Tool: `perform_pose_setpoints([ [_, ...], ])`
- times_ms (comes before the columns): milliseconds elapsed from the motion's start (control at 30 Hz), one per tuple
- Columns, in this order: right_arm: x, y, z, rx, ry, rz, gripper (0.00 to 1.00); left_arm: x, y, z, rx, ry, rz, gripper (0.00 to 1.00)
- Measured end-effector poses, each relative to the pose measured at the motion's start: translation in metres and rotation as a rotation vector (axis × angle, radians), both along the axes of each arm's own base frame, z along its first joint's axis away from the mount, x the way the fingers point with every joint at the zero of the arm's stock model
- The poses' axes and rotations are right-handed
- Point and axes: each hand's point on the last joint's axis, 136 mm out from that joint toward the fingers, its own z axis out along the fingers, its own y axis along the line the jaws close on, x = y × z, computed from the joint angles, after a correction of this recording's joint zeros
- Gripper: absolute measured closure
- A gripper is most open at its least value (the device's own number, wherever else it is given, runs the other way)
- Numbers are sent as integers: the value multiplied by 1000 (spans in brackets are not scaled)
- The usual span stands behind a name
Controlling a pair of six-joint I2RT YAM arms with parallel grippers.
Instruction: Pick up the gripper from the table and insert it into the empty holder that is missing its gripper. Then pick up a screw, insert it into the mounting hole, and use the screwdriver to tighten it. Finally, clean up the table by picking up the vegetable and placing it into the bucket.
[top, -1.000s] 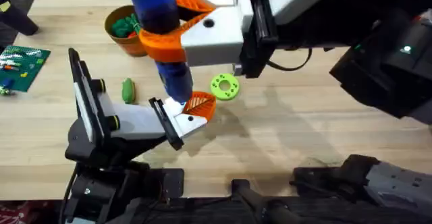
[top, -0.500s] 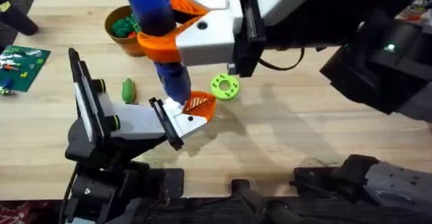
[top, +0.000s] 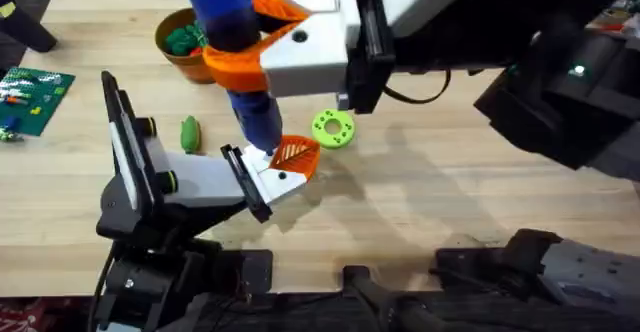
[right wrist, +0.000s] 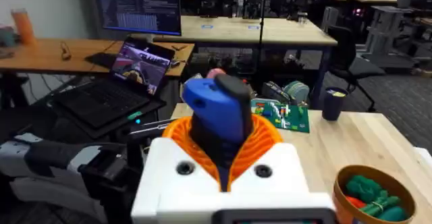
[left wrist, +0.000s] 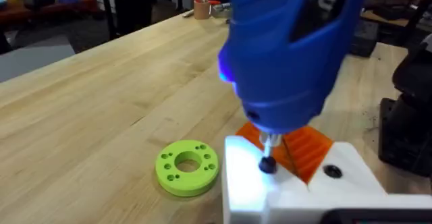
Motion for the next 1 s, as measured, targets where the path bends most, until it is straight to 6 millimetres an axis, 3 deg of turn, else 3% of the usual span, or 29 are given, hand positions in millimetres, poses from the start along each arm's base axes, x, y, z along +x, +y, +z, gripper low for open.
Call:
perform_pose_setpoints([
  [1000,2,5,-6,-9,10,6,957,0,0,0,0,0,0,985],
])
